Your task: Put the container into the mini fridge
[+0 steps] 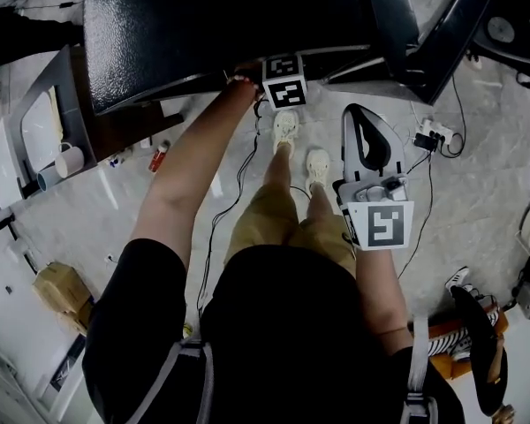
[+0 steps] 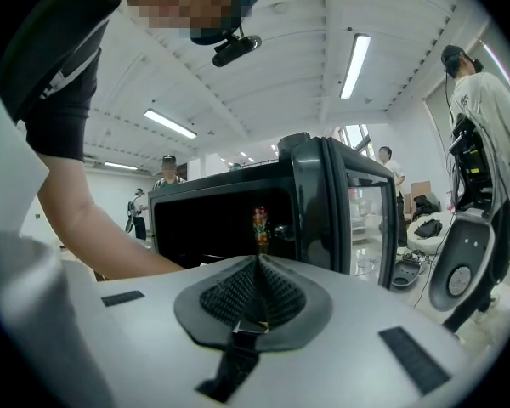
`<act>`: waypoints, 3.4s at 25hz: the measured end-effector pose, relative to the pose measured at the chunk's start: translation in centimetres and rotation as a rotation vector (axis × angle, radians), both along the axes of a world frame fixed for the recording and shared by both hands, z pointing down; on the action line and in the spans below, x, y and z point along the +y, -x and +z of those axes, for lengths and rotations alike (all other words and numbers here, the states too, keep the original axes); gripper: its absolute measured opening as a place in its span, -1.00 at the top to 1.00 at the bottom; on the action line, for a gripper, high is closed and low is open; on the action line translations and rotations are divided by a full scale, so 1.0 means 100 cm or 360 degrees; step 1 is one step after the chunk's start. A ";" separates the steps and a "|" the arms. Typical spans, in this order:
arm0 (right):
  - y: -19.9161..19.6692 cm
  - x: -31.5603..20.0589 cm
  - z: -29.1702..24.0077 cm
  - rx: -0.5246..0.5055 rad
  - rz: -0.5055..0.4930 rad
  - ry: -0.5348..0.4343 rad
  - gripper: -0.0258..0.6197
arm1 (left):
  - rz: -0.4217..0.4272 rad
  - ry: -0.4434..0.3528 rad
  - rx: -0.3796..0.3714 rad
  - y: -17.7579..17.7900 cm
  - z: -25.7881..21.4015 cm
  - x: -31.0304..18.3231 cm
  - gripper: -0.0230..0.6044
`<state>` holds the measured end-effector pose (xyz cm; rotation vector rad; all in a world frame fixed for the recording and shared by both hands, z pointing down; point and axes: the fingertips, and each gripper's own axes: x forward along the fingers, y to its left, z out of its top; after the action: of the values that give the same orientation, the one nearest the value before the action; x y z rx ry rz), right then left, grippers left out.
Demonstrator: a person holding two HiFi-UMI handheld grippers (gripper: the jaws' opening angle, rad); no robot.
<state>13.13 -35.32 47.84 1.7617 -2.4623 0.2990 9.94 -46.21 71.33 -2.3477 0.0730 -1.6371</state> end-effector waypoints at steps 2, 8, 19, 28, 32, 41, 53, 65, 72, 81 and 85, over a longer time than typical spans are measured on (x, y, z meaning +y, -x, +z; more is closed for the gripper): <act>0.000 0.000 0.004 0.0007 0.0008 0.0017 0.81 | 0.0022 -0.0011 -0.0014 -0.003 0.005 -0.004 0.82; 0.000 -0.002 0.011 0.0023 0.0024 0.0042 0.81 | 0.0086 -0.0079 -0.0088 -0.003 0.015 -0.021 0.82; 0.004 0.003 0.015 0.0034 0.0026 0.0069 0.81 | 0.0158 -0.0133 -0.0159 -0.001 0.024 -0.026 0.76; 0.004 0.004 0.015 0.0027 0.0028 0.0068 0.81 | 0.0107 -0.0074 -0.0122 0.001 0.025 -0.028 0.56; 0.005 0.008 0.014 0.0035 0.0008 0.0078 0.81 | 0.0097 -0.0050 -0.0112 0.004 0.021 -0.023 0.58; 0.007 0.024 -0.030 0.0004 -0.0034 -0.0043 0.81 | 0.0029 -0.0100 -0.0077 0.006 -0.015 -0.012 0.60; -0.001 0.086 -0.080 0.0013 -0.0229 -0.0169 0.81 | -0.0180 -0.0193 0.0039 0.004 -0.093 0.049 0.65; -0.002 0.125 -0.131 0.0001 -0.0331 -0.0333 0.81 | -0.0392 -0.0316 0.0255 0.019 -0.185 0.108 0.65; 0.003 0.139 -0.157 0.0015 -0.0354 -0.0385 0.81 | -0.0501 -0.0463 0.0522 0.026 -0.275 0.148 0.65; 0.027 0.138 -0.198 0.0040 -0.0440 -0.0483 0.81 | -0.0758 -0.0531 0.1035 0.062 -0.393 0.194 0.65; 0.045 0.140 -0.210 0.0074 -0.0470 -0.0514 0.81 | -0.0769 -0.0567 0.1252 0.080 -0.441 0.217 0.65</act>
<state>8.61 -21.30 26.80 1.4432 -2.8106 -0.1722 1.90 -24.48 27.23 -2.6263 1.0514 -0.6418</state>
